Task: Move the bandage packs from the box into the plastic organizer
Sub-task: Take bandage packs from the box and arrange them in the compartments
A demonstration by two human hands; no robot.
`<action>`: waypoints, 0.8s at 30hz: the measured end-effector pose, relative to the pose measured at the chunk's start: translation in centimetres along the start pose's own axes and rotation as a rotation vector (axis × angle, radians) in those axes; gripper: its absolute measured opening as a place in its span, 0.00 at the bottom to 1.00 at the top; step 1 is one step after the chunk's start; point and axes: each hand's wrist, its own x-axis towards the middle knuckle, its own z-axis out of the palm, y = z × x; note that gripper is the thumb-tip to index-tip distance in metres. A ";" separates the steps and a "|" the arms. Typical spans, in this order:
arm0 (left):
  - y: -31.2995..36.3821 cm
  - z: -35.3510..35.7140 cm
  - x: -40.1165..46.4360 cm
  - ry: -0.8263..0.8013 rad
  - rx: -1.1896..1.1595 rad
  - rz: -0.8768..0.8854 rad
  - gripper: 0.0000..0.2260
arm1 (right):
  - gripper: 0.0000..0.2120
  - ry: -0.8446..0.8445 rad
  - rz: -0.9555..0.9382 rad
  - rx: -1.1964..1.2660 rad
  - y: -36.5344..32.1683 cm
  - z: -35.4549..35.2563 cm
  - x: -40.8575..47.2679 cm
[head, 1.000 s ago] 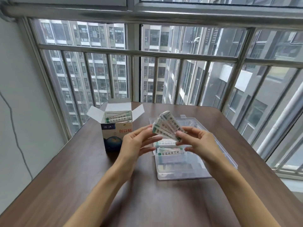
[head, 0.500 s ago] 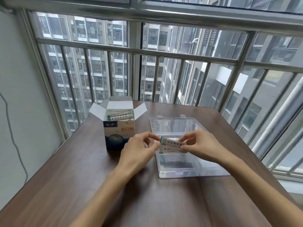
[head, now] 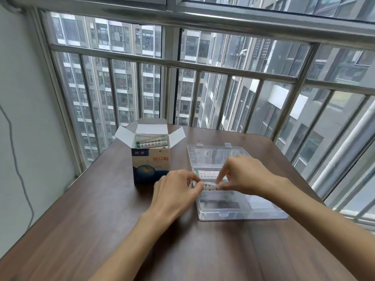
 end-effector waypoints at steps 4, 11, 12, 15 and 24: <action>-0.4 -0.2 0.1 -0.004 0.023 0.048 0.10 | 0.11 -0.137 0.004 0.092 0.1 0.5 0.4; -0.3 0.0 0.4 -0.042 0.115 0.087 0.12 | 0.13 -0.360 -0.002 0.263 0.5 -0.4 1.7; -0.3 0.0 0.6 -0.037 0.127 0.085 0.12 | 0.13 -0.373 0.003 0.290 0.5 -0.5 1.8; 0.1 -0.2 1.3 -0.058 0.168 0.053 0.12 | 0.13 -0.380 0.049 0.320 0.5 -0.3 2.1; 0.3 0.0 1.6 -0.124 0.250 0.101 0.13 | 0.18 -0.459 0.227 0.049 -1.1 -0.6 2.3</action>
